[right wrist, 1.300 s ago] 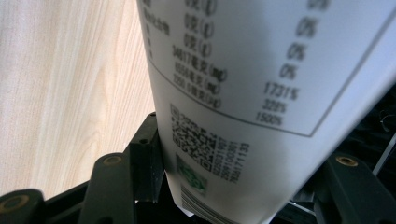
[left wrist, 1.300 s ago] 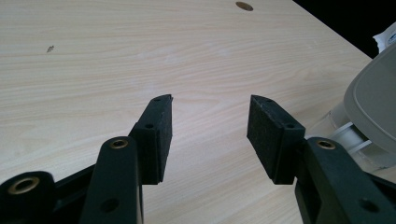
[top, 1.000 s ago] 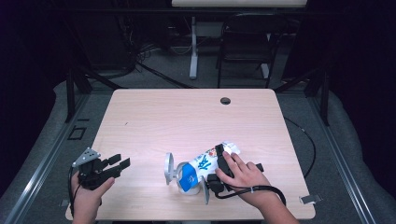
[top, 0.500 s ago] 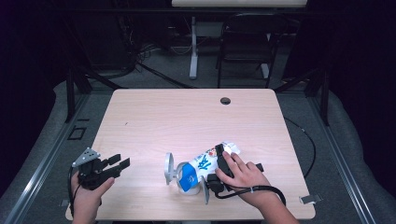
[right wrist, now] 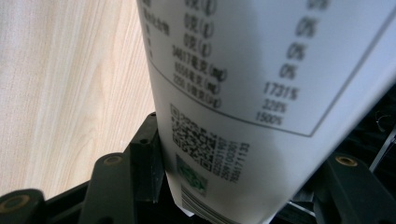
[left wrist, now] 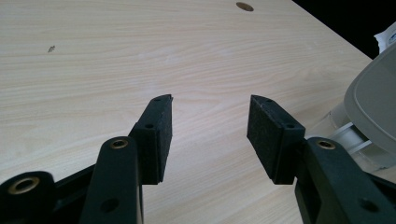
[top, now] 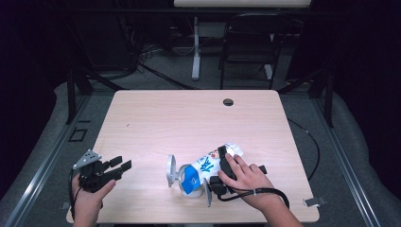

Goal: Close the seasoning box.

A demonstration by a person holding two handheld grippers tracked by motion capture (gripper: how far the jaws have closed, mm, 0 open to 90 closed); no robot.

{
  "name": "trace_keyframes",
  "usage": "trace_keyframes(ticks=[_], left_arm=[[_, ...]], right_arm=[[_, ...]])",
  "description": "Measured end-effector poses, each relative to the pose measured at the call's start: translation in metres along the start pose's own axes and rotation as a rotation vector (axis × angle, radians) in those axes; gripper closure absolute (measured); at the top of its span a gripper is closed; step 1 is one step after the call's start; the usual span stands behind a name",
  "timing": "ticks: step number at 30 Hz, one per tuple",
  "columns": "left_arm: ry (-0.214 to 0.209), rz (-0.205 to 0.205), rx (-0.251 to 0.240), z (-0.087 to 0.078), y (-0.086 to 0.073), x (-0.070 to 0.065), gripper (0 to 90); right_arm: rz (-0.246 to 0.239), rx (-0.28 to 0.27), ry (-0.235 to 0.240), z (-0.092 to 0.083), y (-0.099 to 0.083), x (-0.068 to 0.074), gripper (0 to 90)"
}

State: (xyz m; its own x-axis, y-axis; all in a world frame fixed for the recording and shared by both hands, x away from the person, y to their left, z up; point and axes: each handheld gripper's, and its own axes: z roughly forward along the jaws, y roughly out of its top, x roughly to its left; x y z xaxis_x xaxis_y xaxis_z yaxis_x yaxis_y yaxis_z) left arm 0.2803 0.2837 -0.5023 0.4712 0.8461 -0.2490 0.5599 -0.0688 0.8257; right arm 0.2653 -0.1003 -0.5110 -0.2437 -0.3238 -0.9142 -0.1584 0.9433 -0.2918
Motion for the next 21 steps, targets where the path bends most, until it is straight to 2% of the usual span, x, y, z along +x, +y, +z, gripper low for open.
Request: trace_keyframes(ticks=[3, 4, 21], left_arm=[[0.000, 0.001, 0.002, -0.0002, 0.0002, -0.0001, 50.8], [0.000, 0.001, 0.001, -0.0002, 0.0002, -0.0002, 50.8], [0.000, -0.003, -0.003, -0.0007, -0.0002, 0.0002, 50.8]], right_arm=[[0.009, -0.015, -0.001, 0.0009, -0.0005, 0.0009, 42.8], [-0.006, 0.000, -0.002, -0.0003, 0.0000, -0.0002, 42.8], [-0.004, -0.010, -0.004, 0.0001, -0.0004, 0.0003, 42.9]])
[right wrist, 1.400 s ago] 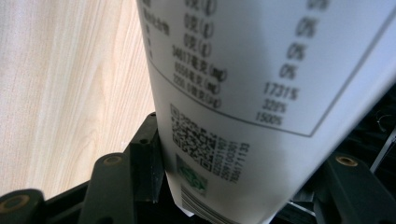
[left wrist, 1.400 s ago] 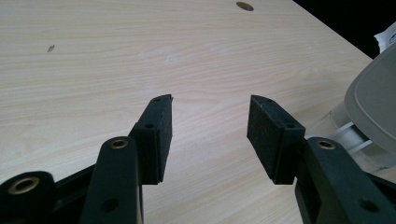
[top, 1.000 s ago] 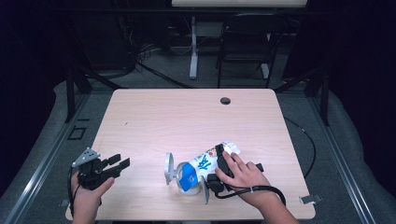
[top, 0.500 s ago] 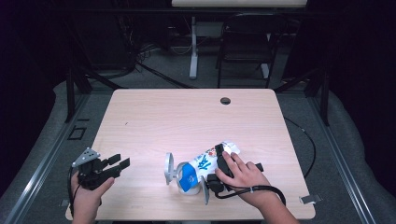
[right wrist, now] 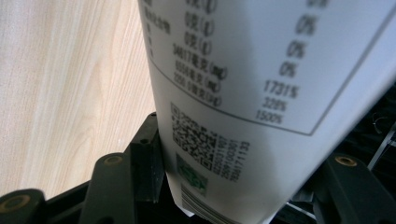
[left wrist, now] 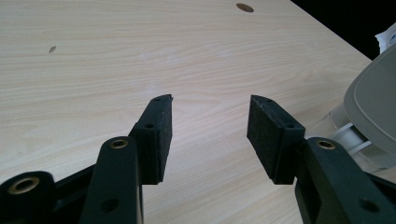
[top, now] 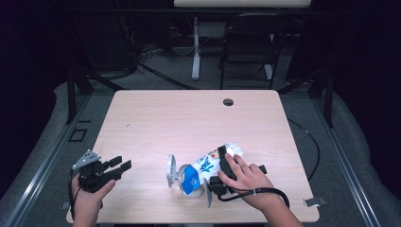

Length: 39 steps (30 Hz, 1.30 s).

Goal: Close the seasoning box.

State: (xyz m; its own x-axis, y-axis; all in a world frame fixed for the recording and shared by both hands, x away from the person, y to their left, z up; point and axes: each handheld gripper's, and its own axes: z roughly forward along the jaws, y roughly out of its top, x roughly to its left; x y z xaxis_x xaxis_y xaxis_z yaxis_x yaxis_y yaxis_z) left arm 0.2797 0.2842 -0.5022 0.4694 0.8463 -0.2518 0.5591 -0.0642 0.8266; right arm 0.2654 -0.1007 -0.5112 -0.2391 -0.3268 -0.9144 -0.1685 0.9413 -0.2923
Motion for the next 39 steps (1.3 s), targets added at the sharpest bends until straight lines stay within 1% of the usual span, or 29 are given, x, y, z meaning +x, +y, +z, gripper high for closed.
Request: trace_keyframes(ticks=[15, 39], left_arm=[[-0.001, -0.001, 0.002, 0.0008, -0.0005, 0.0002, 50.8], [0.001, -0.003, 0.004, 0.0006, -0.0009, 0.0011, 50.8]], right_arm=[[-0.014, 0.004, -0.003, -0.0008, 0.0002, -0.0003, 43.2], [-0.017, 0.002, -0.006, -0.0009, 0.0004, -0.0003, 43.5]])
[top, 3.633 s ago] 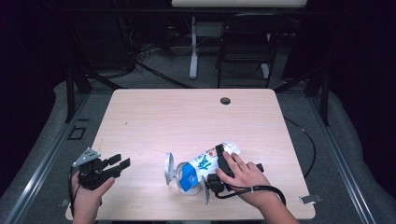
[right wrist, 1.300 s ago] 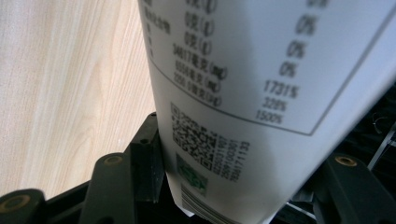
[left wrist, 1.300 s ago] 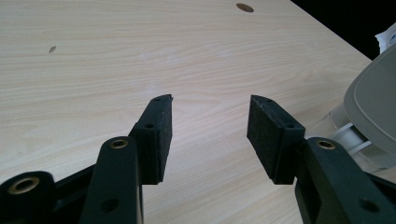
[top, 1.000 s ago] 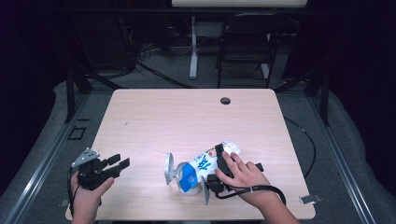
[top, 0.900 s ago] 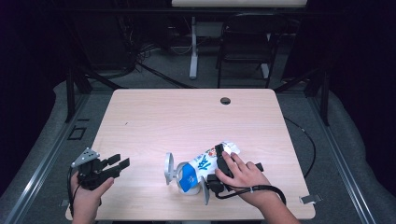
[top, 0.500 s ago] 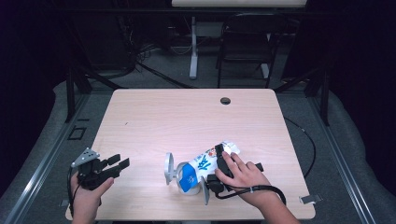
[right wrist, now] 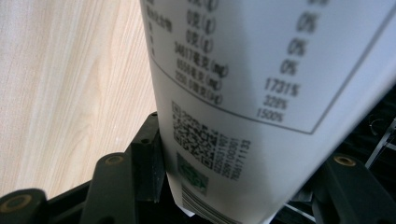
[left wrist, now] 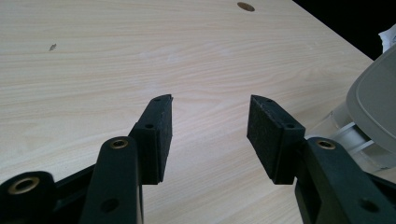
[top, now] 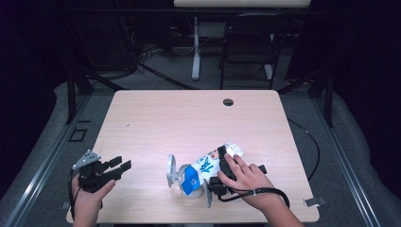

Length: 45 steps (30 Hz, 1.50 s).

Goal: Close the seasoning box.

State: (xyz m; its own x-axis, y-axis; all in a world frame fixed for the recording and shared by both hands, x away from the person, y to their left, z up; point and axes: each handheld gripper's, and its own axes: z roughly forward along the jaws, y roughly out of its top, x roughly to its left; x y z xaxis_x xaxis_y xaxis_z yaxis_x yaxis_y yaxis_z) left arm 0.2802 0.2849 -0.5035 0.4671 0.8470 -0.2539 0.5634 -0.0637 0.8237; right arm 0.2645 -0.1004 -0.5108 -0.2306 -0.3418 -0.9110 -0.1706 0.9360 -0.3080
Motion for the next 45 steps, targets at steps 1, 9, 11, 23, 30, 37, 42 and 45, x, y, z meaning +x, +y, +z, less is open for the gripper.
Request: trace_keyframes(ticks=[1, 9, 11, 23, 30, 37, 42, 45], left_arm=[[0.000, 0.000, -0.001, -0.0001, 0.0000, 0.0000, 50.8], [-0.002, -0.001, 0.000, -0.0004, 0.0002, 0.0001, 50.8], [-0.002, -0.001, 0.000, -0.0003, 0.0002, 0.0000, 50.8], [0.000, -0.001, -0.002, 0.0000, 0.0002, -0.0001, 50.8], [-0.001, -0.001, -0.001, -0.0006, 0.0004, 0.0000, 50.8], [-0.001, -0.001, -0.002, -0.0008, 0.0005, -0.0001, 50.8], [-0.001, -0.001, -0.001, -0.0007, 0.0005, -0.0001, 50.8], [-0.001, -0.001, 0.000, -0.0006, 0.0004, 0.0001, 50.8]], right_arm=[[0.000, 0.000, 0.001, 0.0000, 0.0000, 0.0000, 43.5], [-0.011, 0.001, 0.001, -0.0004, 0.0001, -0.0009, 43.6], [-0.011, 0.001, 0.002, -0.0003, 0.0002, -0.0008, 43.7], [-0.019, 0.005, 0.001, -0.0008, 0.0003, -0.0010, 43.9], [-0.021, 0.005, -0.002, -0.0009, 0.0003, -0.0009, 43.9], [-0.026, 0.004, -0.002, -0.0009, 0.0003, -0.0012, 43.9], [-0.032, 0.003, -0.003, -0.0008, 0.0005, -0.0016, 44.1], [-0.035, 0.003, -0.004, -0.0009, 0.0004, -0.0014, 44.2]])
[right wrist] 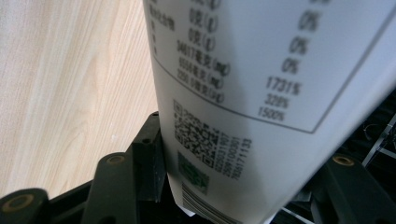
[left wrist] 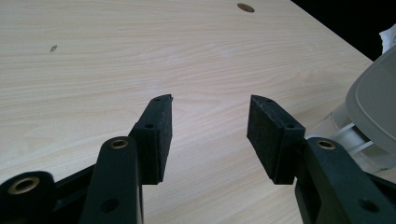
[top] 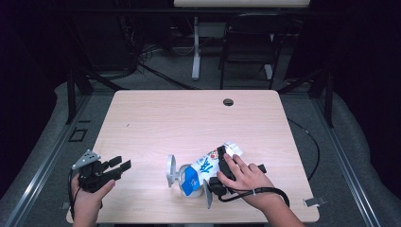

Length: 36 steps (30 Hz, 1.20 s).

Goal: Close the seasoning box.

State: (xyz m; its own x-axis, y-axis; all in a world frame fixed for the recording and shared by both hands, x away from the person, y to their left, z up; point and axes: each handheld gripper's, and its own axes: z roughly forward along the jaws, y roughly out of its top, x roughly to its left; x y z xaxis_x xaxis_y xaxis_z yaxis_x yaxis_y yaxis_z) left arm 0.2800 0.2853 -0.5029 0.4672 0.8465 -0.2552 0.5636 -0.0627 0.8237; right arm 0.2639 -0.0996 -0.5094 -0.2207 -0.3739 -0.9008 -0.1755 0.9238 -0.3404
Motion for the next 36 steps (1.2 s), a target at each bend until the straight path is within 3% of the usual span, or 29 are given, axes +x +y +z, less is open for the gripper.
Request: trace_keyframes(ticks=[36], left_arm=[[0.002, -0.008, 0.001, -0.0002, -0.0008, 0.0025, 50.8]], right_arm=[[-0.007, -0.003, 0.001, -0.0025, 0.0000, 0.0008, 49.0]])
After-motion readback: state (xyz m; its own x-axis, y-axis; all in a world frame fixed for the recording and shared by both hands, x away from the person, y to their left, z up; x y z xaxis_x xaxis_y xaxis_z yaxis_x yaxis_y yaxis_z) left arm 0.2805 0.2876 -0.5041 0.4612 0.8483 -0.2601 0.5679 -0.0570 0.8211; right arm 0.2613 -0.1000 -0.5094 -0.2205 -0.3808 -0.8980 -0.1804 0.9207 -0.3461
